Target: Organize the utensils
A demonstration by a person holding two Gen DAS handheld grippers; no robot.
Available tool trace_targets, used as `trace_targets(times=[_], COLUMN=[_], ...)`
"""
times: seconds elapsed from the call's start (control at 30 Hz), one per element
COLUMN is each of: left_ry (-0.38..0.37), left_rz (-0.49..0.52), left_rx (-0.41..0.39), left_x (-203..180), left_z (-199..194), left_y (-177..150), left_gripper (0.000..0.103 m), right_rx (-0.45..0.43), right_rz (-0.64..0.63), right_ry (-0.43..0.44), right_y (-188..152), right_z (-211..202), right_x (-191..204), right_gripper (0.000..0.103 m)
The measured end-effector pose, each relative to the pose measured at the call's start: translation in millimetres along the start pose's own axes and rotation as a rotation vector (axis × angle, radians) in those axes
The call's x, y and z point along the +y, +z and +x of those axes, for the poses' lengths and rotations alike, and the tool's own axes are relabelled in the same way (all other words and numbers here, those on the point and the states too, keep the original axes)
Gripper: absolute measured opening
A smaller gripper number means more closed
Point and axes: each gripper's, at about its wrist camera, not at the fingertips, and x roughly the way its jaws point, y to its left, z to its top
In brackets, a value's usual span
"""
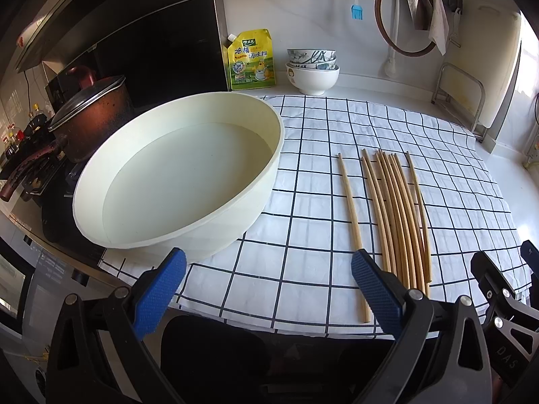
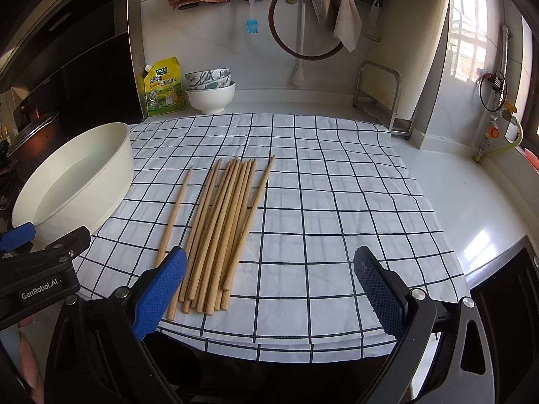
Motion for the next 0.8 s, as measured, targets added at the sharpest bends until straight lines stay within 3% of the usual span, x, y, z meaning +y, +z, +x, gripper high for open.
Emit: trace_targets(times=[0.8], left_ry=[0.000], left_rz=[0.005], left_rx=[0.001], left_x=[-0.4], left_z=[-0.1], left_y=[-0.3], left_gripper=[0.097], right_rx=[-0.005], right_rz=[0.003], right_ry=[0.000], right_y=[0.9], right_z=[0.0], right_x=[-3.7], right_gripper=[0.095])
